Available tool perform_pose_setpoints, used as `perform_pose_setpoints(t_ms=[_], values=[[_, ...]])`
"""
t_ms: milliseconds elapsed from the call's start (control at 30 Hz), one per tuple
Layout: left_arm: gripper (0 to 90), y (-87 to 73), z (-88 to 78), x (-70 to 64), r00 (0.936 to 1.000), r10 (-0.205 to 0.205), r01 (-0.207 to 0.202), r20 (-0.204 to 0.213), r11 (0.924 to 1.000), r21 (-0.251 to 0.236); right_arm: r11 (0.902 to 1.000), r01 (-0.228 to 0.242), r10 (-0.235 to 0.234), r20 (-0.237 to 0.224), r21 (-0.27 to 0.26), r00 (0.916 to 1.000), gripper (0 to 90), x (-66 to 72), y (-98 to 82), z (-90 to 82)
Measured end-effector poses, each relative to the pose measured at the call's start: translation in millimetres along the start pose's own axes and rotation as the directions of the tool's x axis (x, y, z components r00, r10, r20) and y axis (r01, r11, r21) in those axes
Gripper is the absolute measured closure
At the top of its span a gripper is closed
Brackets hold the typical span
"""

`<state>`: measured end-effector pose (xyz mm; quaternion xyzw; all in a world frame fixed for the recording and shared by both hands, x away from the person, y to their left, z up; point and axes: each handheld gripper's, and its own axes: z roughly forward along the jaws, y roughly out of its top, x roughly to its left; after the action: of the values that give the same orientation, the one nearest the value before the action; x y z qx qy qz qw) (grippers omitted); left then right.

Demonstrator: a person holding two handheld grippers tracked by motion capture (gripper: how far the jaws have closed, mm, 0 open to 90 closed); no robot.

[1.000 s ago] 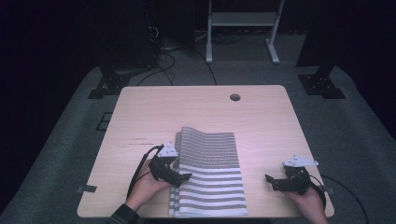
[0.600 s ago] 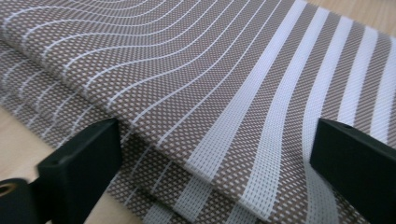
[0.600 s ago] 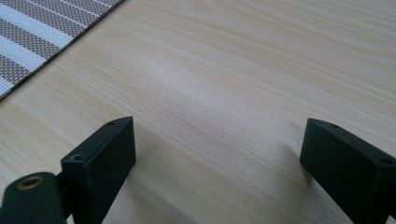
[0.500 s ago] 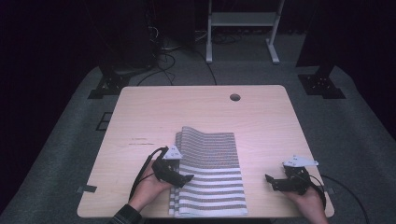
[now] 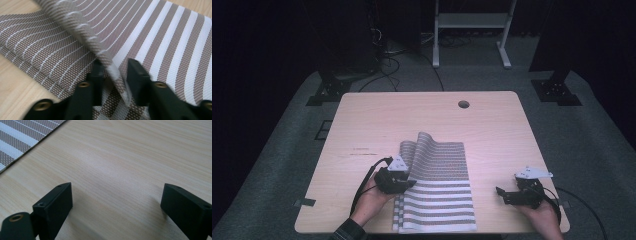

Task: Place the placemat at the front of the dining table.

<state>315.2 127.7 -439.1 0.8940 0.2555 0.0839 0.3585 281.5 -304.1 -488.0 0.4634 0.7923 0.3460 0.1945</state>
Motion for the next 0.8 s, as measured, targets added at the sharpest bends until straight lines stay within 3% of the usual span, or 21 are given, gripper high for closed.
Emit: perform_pose_setpoints(t_ms=[67,167,300,800], values=[[83.4,1.4,-0.6,-0.7,0.9999,0.002,-0.002,0.012,1.0000,0.006,1.0000,0.000,0.000,0.000,0.000,1.0000,9.3,0.0,0.0,0.0],[85.9,2.4,-1.4,-2.5,0.9998,0.008,-0.008,0.016,1.0000,0.004,1.0000,0.000,0.000,0.000,0.000,1.0000,9.3,0.0,0.0,0.0],[86.4,3.0,-4.5,-1.3,0.9996,-0.003,0.003,0.028,0.9998,-0.022,1.0000,0.001,-0.001,0.000,0.000,1.0000,9.3,0.0,0.0,0.0],[87.0,14.0,-14.6,10.2,0.9996,-0.025,0.026,0.012,0.9968,-0.076,1.0000,-0.001,0.001,0.000,0.000,1.0000,9.3,0.0,0.0,0.0]])
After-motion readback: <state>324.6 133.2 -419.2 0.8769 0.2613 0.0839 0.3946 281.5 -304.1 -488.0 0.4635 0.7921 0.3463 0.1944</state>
